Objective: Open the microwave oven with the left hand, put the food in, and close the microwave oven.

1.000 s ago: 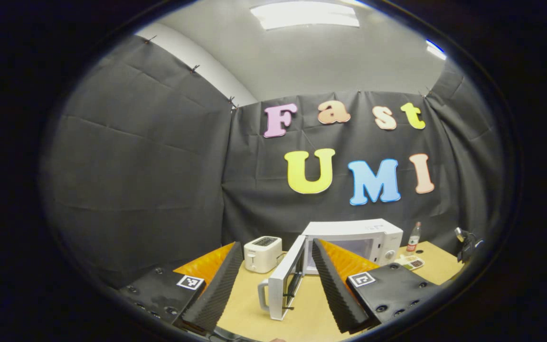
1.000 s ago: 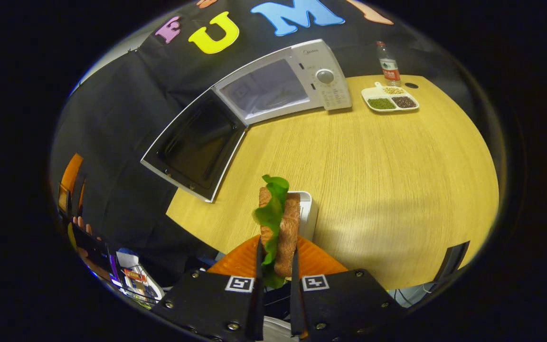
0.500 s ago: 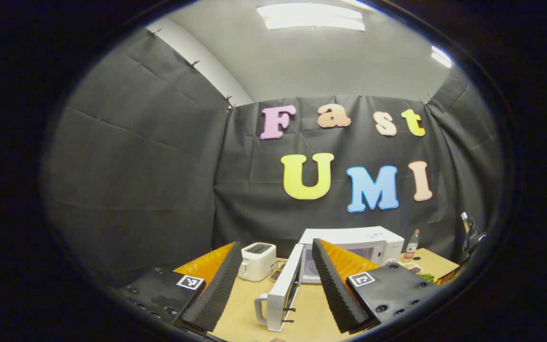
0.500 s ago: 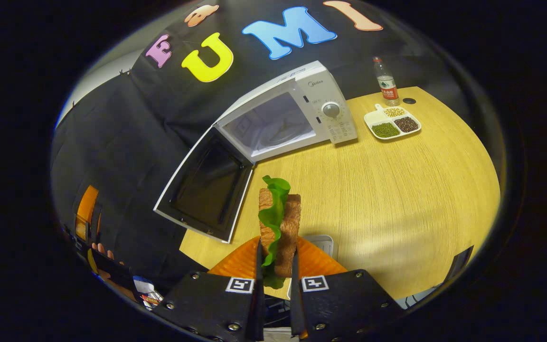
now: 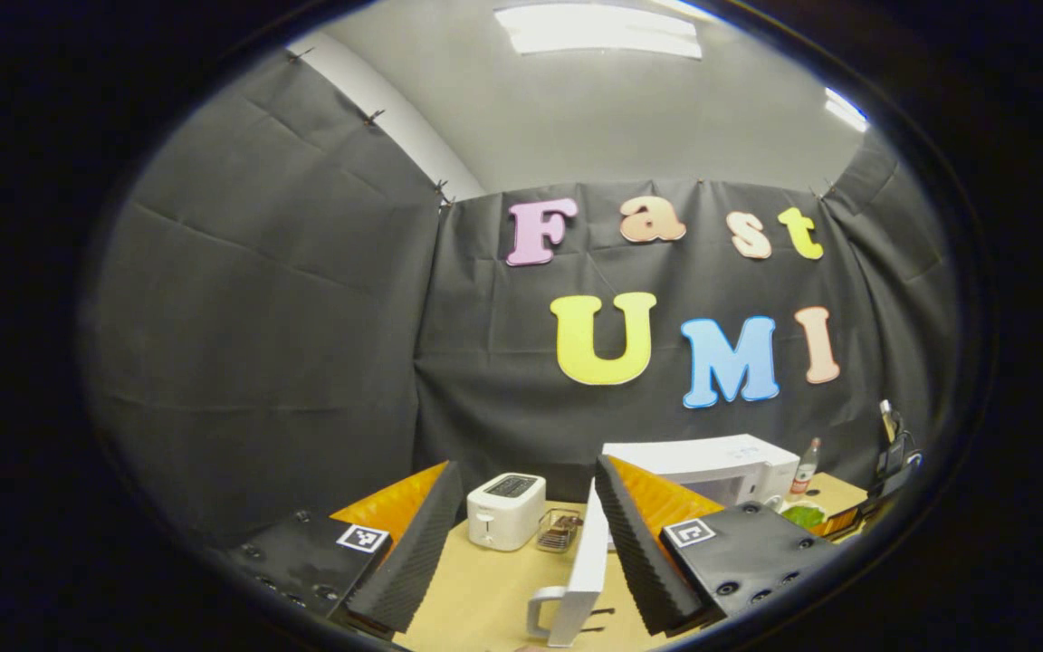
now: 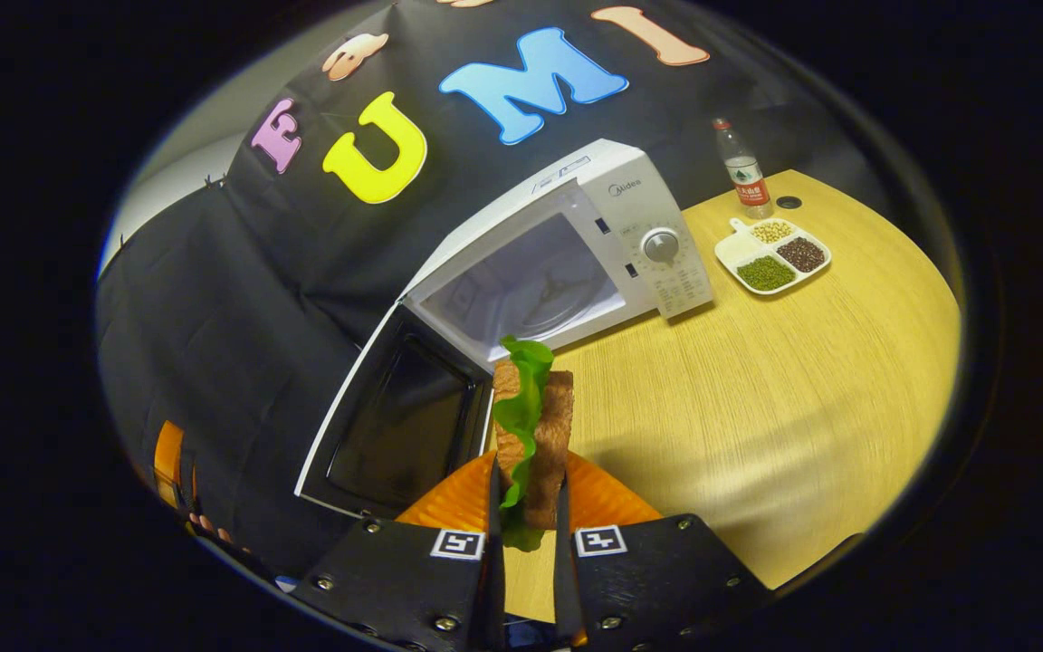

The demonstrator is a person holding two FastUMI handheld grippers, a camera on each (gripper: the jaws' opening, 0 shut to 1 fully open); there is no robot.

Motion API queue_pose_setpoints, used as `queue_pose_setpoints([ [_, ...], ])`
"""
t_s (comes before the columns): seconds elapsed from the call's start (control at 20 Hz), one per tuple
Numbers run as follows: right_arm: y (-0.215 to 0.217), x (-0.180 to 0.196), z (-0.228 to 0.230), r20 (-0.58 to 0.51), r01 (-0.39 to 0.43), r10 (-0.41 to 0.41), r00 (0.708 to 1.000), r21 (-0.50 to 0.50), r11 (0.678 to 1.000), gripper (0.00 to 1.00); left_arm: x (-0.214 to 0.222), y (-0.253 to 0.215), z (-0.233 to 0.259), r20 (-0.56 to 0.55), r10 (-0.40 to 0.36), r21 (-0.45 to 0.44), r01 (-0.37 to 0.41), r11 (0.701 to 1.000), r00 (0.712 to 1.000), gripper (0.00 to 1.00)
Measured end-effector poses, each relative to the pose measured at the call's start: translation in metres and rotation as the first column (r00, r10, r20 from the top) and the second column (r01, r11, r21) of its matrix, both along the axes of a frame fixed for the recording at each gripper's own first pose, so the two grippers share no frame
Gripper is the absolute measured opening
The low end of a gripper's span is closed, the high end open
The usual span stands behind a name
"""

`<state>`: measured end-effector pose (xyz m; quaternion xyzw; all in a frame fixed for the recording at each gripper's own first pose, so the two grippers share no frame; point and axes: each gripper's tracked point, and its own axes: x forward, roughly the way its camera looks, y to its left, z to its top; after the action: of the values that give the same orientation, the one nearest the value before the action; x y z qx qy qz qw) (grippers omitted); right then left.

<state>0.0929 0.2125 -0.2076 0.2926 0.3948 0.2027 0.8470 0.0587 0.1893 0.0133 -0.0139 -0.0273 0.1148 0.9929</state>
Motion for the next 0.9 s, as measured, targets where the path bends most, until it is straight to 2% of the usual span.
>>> queue_pose_setpoints([
  [0.05,0.006,0.008,0.000,0.010,0.014,-0.014,1.000,0.005,1.000,0.22,0.003,0.006,-0.002,-0.003,0.004,0.004,-0.004,1.000,1.000,0.92],
  [0.1,0.012,0.020,0.000,0.024,0.033,-0.033,0.999,0.011,0.999,0.22,0.006,0.013,-0.005,-0.010,0.005,0.009,-0.005,1.000,1.000,0.95],
  [0.25,0.026,0.046,-0.006,0.043,0.082,-0.083,0.996,0.015,0.997,0.22,0.019,0.028,-0.016,-0.032,0.009,0.019,-0.008,1.000,0.999,0.95],
  [0.3,0.030,0.056,-0.009,0.046,0.098,-0.098,0.994,0.016,0.995,0.22,0.023,0.033,-0.018,-0.037,0.009,0.014,-0.009,1.000,0.999,0.91],
  [0.35,0.036,0.064,-0.013,0.050,0.111,-0.112,0.992,0.016,0.994,0.22,0.027,0.039,-0.023,-0.043,0.011,0.008,-0.011,1.000,0.999,0.98],
  [0.4,0.040,0.075,-0.016,0.057,0.129,-0.130,0.990,0.018,0.991,0.22,0.030,0.046,-0.027,-0.048,0.014,0.002,-0.014,1.000,0.999,0.94],
  [0.6,0.056,0.114,-0.027,0.070,0.177,-0.178,0.982,0.019,0.984,0.22,0.042,0.072,-0.040,-0.073,0.030,-0.009,-0.031,0.999,0.997,0.95],
  [0.65,0.060,0.122,-0.031,0.077,0.184,-0.185,0.980,0.012,0.983,0.22,0.044,0.081,-0.042,-0.078,0.038,-0.002,-0.038,0.999,0.996,0.98],
  [0.75,0.070,0.140,-0.038,0.086,0.199,-0.199,0.976,0.010,0.980,0.22,0.047,0.096,-0.049,-0.090,0.055,0.008,-0.055,0.998,0.994,0.95],
  [0.8,0.075,0.149,-0.039,0.095,0.211,-0.212,0.973,0.022,0.977,0.22,0.047,0.104,-0.051,-0.098,0.062,0.005,-0.062,0.998,0.993,0.98],
  [0.9,0.086,0.168,-0.042,0.117,0.243,-0.247,0.962,0.053,0.969,0.22,0.050,0.117,-0.056,-0.112,0.076,-0.010,-0.078,0.997,0.991,0.95],
])
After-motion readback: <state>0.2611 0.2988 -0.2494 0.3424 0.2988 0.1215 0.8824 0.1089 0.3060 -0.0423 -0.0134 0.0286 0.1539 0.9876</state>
